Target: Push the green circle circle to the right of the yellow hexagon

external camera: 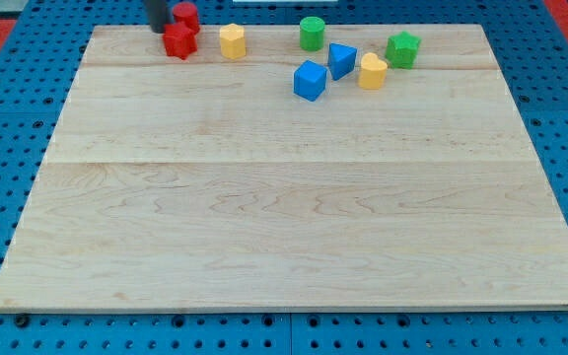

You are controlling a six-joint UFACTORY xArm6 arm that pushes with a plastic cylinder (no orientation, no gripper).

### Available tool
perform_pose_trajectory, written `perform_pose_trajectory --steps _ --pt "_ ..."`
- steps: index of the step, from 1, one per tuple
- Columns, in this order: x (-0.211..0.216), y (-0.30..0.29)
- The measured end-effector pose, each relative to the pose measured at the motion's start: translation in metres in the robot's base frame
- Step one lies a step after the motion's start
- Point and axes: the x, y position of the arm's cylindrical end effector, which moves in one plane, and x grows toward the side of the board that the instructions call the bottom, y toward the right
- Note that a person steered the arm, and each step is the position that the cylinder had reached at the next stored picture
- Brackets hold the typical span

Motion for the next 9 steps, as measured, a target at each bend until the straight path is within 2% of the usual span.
perform_pose_trajectory --steps 1,2,3,4,5,7,8,9 --pt "0.028 0.018" --pt "0.030 0.072" --pt "0.026 0.086" --pt "0.005 0.081" --pt "-0.007 0.107" --pt "0.029 0.133" --pt "0.006 0.147" --pt "-0.004 0.185"
